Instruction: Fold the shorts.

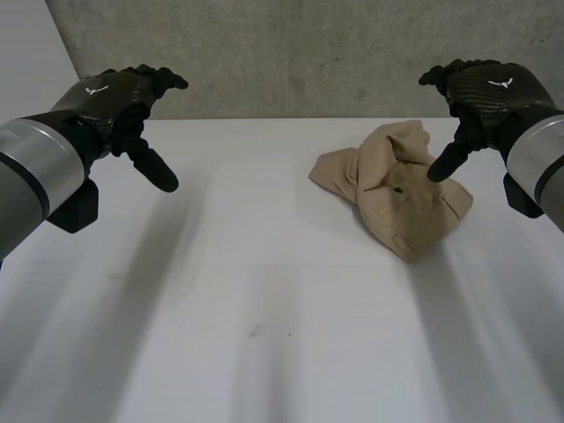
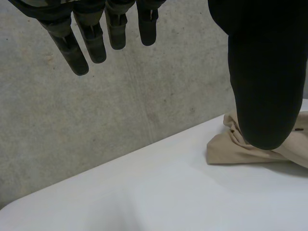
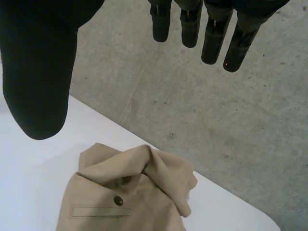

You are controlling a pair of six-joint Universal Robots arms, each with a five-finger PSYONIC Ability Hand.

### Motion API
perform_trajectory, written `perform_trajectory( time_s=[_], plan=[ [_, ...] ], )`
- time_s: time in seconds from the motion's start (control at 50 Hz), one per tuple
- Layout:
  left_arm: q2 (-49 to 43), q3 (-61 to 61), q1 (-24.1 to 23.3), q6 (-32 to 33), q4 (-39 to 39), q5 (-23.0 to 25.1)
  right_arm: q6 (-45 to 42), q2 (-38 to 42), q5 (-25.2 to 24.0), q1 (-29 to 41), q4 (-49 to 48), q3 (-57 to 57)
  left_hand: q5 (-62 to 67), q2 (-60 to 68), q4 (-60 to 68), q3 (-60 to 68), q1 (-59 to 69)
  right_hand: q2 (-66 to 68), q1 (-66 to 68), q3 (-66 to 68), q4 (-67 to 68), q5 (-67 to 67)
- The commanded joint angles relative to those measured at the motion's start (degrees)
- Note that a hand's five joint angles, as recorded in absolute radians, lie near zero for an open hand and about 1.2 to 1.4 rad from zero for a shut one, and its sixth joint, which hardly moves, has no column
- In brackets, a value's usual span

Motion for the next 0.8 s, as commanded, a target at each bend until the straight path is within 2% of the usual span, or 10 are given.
perform_trajectory(
  time_s=[0.02,0.14,0.22,0.32,0.36,0.52,0.64,0.72,0.76,0.8],
  plan=[
    [-0.09,-1.23,0.0,0.13,2.49,-0.09,-3.01,4.98,0.72,-1.62,0.83,-0.85,-2.29,-0.69,-1.67,-2.26,-0.45,-1.95,2.11,-2.22,-3.17,-3.09],
    [-0.79,-1.67,0.0,0.31,3.81,-0.27,-2.49,9.64,0.72,-1.8,3.03,-1.03,-2.29,-0.69,-1.67,-2.26,-0.45,-1.95,2.11,-2.22,-3.17,-3.09],
    [-1.14,-2.2,0.0,0.31,4.78,-0.27,1.63,13.77,0.72,-1.71,2.5,-1.03,-2.29,-0.69,-1.67,-2.26,-0.45,-1.95,2.11,-2.22,-3.17,-3.09],
    [-2.37,-2.82,0.0,0.48,5.75,-0.36,7.44,18.09,0.63,-1.71,-0.67,-1.12,-2.29,-0.69,-1.67,-2.26,-0.45,2.51,6.57,2.23,1.29,1.37],
    [-2.46,-2.82,0.0,0.49,5.75,-0.36,9.46,21.32,0.63,-1.54,-3.81,-1.12,-2.29,-0.69,-1.67,-2.26,-0.45,10.71,14.76,10.43,9.49,9.56],
    [-4.39,-2.82,-0.09,0.49,5.93,-0.36,9.99,31.77,1.51,-1.18,-10.24,-6.72,-2.29,-0.69,-1.67,-2.26,-0.45,15.29,19.35,15.02,14.08,14.15],
    [-5.54,-2.82,-0.09,0.49,5.93,-0.36,9.73,38.29,3.71,-1.1,-10.51,-12.97,-2.29,-0.69,-1.67,-2.26,-0.45,17.3,21.35,17.02,16.08,16.15],
    [-5.98,-2.82,-0.09,0.49,6.28,-0.36,9.38,40.93,5.55,-0.66,-11.21,-16.31,-2.29,-0.69,-1.67,-2.26,-0.45,40.12,44.18,39.84,38.9,38.98],
    [-6.15,-2.82,-0.09,0.49,6.71,-0.45,9.2,41.73,6.17,-0.57,-11.74,-17.81,-2.29,-0.69,-1.67,-2.26,-0.45,66.78,70.83,66.5,65.56,65.63],
    [-6.15,-2.9,-0.09,0.49,6.89,-0.45,8.41,41.38,6.35,-0.22,-11.74,-19.04,-2.29,-0.69,-1.67,-2.26,-0.45,68.05,72.11,67.78,66.83,66.91]
  ],
)
